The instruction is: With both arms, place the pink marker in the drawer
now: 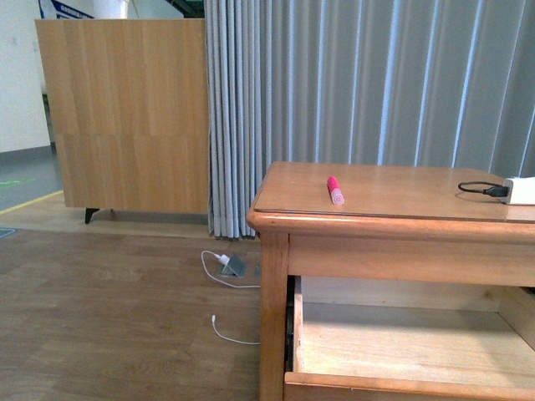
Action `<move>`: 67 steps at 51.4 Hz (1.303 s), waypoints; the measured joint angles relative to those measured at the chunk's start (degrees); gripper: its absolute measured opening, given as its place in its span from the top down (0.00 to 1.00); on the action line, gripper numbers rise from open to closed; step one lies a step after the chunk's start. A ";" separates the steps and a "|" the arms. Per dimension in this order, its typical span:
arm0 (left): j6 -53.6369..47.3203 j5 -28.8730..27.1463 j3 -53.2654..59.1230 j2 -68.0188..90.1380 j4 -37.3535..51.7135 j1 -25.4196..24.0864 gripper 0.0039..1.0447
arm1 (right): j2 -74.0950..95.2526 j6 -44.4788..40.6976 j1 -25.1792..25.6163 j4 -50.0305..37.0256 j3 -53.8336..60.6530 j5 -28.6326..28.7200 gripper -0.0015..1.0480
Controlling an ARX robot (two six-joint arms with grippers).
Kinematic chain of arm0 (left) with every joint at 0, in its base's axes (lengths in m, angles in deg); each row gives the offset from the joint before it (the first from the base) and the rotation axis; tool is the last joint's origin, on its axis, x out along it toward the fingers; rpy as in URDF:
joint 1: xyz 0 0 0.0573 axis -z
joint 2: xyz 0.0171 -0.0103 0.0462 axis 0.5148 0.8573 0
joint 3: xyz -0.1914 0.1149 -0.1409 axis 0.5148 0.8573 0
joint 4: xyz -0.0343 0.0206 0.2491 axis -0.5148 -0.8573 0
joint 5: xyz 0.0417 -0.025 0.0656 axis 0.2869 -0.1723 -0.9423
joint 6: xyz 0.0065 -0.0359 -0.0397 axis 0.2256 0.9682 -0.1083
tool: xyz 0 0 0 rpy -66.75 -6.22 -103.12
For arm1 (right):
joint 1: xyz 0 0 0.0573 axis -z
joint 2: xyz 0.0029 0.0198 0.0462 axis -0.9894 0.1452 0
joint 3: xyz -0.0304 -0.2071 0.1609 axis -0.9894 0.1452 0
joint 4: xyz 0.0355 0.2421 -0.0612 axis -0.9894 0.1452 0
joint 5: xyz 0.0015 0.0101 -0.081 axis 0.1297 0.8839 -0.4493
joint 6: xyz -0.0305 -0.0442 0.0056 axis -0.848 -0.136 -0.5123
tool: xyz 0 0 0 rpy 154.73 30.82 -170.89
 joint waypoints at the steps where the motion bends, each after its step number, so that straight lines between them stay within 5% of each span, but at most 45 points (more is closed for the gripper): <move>1: 1.05 -3.83 -0.04 0.61 0.07 1.14 0.06 | 0.00 0.02 0.00 0.00 0.00 0.00 0.08; 4: 4.48 -17.68 -0.44 5.27 2.38 7.26 0.06 | 0.00 0.00 0.00 0.00 0.00 -0.02 0.08; 8: 5.99 -25.59 -2.34 13.14 6.45 13.35 0.06 | -0.02 0.00 0.00 0.00 0.00 0.00 0.08; 20: 2.84 -13.55 -23.78 52.09 24.76 16.79 0.06 | -0.02 0.00 -0.04 0.00 0.00 -0.04 0.08; 32: -0.79 -5.99 -41.05 74.97 27.93 20.20 0.06 | -0.02 0.00 -0.04 0.00 0.00 -0.02 0.08; 67: -2.12 -6.62 -96.70 121.68 14.10 26.45 0.06 | -0.02 0.00 -0.04 0.00 0.00 -0.02 0.08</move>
